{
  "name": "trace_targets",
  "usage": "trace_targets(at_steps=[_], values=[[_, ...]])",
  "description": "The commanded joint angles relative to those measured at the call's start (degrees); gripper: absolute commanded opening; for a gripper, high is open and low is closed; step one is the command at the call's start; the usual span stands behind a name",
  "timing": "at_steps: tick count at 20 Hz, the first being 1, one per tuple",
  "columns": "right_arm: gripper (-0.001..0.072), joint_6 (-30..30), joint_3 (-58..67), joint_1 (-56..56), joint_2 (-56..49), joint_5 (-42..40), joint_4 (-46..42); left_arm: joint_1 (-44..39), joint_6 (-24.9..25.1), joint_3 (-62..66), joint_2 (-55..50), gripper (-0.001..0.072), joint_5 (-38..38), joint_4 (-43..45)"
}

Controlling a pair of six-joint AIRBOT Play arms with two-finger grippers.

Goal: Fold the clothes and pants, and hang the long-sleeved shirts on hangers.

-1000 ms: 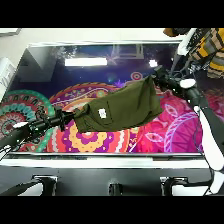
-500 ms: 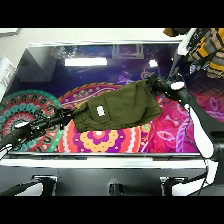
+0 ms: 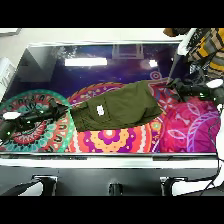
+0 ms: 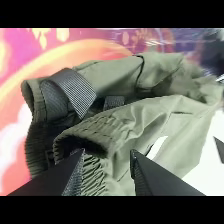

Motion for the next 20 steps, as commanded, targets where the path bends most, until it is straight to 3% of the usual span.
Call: trace_targets(at_steps=[1,15,16,17,18,19,20], values=[[0.0701,-5.7,0.2,-1.9,-2.0,5.9,-2.8,-0.9,-6.6,5.3,2.1,0.034,-0.8,13.2],[0.0694,-8.6,0.2,4.5,-11.8,10.9,1.0,-2.0,-8.3,8.5,2.2,0.034,-0.9,13.8],[0.0645,-8.6,0.2,4.9,-11.8,11.5,1.2,-2.0,-8.3,8.5,2.2,0.0339,-0.9,13.8],[0.051,-8.6,0.2,4.9,-11.8,12.5,0.9,-2.0,-8.3,8.5,2.2,0.0339,-1.0,13.8],[0.029,-8.3,0.2,4.9,-11.7,13.8,0.8,-2.0,-8.3,8.5,2.2,0.0339,-1.0,13.8],[0.0128,-8.1,0.2,4.9,-11.4,15.2,0.2,-2.0,-8.3,8.5,2.2,0.0339,-1.0,13.8],[0.004,-7.2,0.2,4.9,-10.7,16.2,-1.3,-2.0,-8.3,8.5,2.2,0.0339,-1.0,13.8]])
